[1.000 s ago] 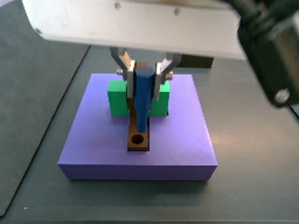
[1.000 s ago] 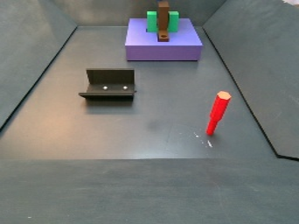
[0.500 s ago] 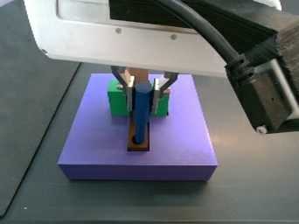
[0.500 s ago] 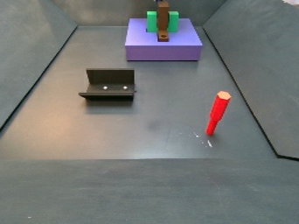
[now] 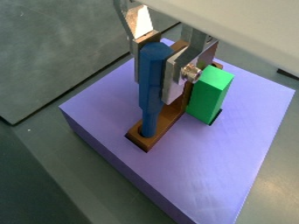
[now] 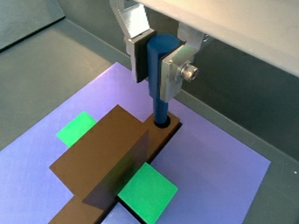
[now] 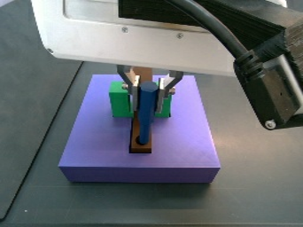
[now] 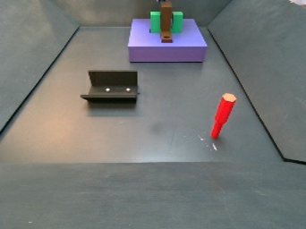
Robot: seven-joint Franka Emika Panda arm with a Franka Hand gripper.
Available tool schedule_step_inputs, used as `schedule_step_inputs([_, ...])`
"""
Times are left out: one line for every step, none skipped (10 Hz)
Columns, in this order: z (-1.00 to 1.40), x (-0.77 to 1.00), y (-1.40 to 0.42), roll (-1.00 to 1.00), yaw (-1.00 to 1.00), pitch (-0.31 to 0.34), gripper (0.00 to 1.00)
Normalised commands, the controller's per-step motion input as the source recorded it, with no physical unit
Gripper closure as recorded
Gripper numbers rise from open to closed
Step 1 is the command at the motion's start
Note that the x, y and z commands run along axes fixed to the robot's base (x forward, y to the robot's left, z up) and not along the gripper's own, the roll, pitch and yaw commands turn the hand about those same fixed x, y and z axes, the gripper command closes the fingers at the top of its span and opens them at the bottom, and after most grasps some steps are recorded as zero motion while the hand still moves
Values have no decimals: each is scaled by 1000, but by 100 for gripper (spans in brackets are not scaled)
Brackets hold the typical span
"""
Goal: Pick up the blue object. Move up. Move to above the board. Insert the blue object.
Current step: Insert the blue object.
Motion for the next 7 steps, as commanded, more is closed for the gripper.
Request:
schedule_step_inputs([-83,0,20,0,0,0,100])
schedule_step_inputs([-86,0,23,0,0,0,100])
schedule_step_inputs([-71,-74,91,0,-31,0,100])
schedule_step_inputs([-14,-106,137,-1,-60,0,100])
schedule_step_inputs([0,-51,100,-27,-49,0,100])
schedule_step_inputs([0,0,11,-40,0,0,100])
schedule_step_inputs([0,0,0,-34,0,0,100])
